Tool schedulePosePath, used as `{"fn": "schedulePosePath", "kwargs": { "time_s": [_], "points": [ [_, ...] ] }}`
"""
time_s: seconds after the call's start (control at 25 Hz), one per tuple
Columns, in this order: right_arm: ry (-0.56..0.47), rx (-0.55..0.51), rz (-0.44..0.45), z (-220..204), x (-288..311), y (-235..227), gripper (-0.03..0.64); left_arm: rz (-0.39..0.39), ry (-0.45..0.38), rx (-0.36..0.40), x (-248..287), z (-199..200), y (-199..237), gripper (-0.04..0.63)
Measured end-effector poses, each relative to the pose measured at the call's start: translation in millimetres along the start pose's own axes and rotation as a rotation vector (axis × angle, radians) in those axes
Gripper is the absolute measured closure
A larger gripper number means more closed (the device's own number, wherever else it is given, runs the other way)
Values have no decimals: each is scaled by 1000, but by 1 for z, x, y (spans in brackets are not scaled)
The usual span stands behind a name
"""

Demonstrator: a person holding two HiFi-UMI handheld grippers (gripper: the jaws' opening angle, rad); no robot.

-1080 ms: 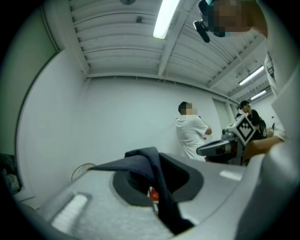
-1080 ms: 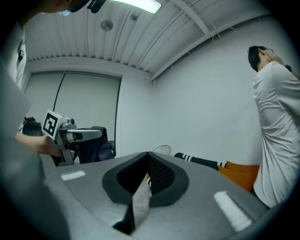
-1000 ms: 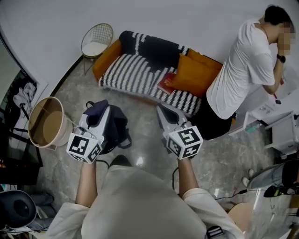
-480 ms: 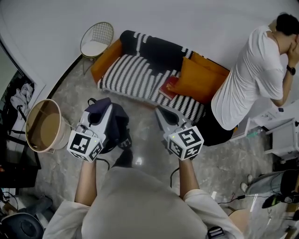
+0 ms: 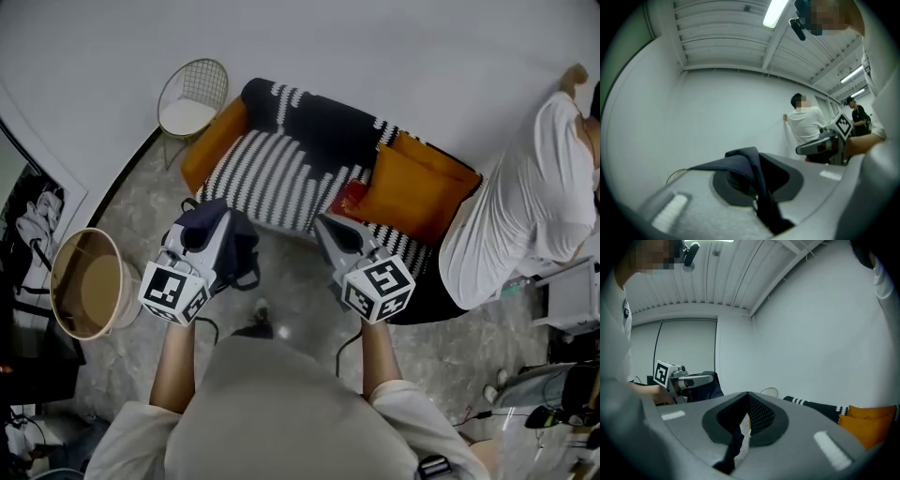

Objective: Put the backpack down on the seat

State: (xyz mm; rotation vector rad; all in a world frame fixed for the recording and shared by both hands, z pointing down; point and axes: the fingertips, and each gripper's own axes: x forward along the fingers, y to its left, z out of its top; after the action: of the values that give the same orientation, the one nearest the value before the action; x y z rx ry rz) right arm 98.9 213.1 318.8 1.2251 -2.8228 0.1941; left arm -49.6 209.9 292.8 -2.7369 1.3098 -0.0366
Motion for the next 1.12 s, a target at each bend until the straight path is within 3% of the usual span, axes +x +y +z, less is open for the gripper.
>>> {"fn": "schedulePosePath", "kwargs": {
  "time_s": [0.4,0.68,1.12],
  "points": [
    [-11,9,-48,13,87,-69,612,-5,9,-12,81,-12,82,555],
    [29,9,-91,8,128,-105,612,-29,30,-42,119,-32,114,557],
    [2,59,-155,12,182,-136,612,-71,45,-71,155,-52,163,555]
  ]
}}
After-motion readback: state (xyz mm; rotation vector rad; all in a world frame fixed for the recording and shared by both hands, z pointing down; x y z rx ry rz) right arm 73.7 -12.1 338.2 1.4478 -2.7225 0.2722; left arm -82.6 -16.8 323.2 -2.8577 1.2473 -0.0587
